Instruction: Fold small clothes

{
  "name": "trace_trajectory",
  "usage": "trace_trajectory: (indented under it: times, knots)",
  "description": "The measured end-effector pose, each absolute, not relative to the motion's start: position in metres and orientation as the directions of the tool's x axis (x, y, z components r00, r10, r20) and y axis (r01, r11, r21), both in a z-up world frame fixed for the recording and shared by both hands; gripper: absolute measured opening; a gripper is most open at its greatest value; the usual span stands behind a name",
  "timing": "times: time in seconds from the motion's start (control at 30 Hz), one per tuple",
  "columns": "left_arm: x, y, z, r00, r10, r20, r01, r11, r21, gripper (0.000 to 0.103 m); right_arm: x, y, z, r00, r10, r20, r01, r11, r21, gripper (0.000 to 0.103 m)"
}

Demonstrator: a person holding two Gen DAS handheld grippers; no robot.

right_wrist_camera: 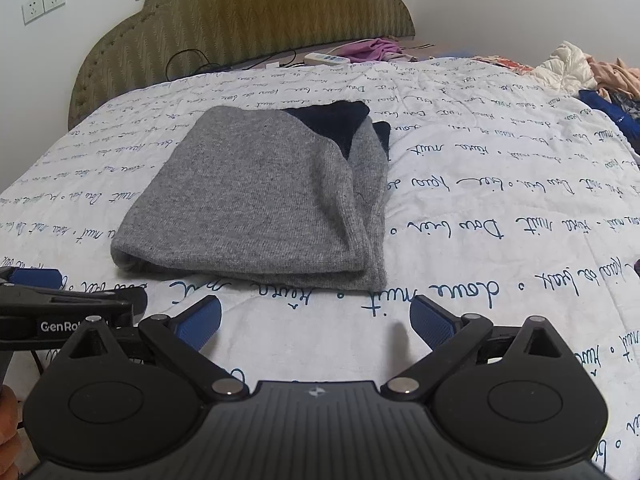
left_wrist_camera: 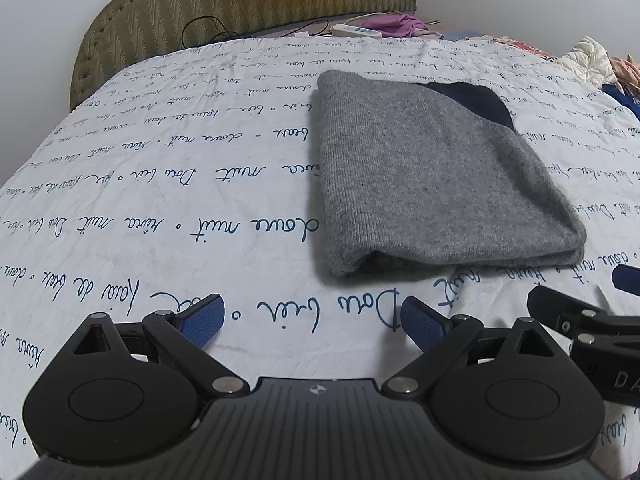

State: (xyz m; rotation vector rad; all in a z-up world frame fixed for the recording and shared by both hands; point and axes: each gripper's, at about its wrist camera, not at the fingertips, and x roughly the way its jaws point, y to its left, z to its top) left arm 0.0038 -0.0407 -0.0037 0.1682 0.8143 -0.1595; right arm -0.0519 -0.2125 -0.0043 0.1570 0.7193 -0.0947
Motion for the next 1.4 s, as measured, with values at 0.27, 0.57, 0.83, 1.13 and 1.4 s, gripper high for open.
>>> trace_trajectory:
  times: [0.27,0.57,0.83,1.13,1.4]
  knots:
    - [0.0006,-0.0402,-0.0044,0.681,-0.065,-0.73,0.203,0.974,0.102,0.097,-0.0522,-0.2136,-0.0057,0.74,-0.031,-0.671,0.149,0.982,0.118,0.102]
    - [-0.0018,-0.0406,-0.0054,0.682,-0.065,-0.728,0.203,0.974,0.104,0.097,-0.0536,-0.2109,-0.0094,0.735,-0.026,-0.678,0.145,0.982,0.119,0.102]
    - [-0.0021,-0.0399,-0.0054,0.683,-0.064,-0.727,0.203,0.974,0.104,0.098,-0.055,-0.2102,-0.0107,0.731,-0.022,-0.683,0.142,0.983,0.12,0.102]
    - [-0.0051,-0.0397,-0.0038,0.688,-0.069,-0.722,0.208,0.972,0.106,0.098,-0.0568,-0.2082,-0.011,0.73,-0.018,-0.683,0.133,0.984,0.116,0.102]
    - [-0.0052,-0.0406,-0.0035,0.684,-0.075,-0.725,0.206,0.974,0.094,0.098,-0.0576,-0.2075,-0.0106,0.73,-0.019,-0.683,0.133,0.984,0.115,0.102]
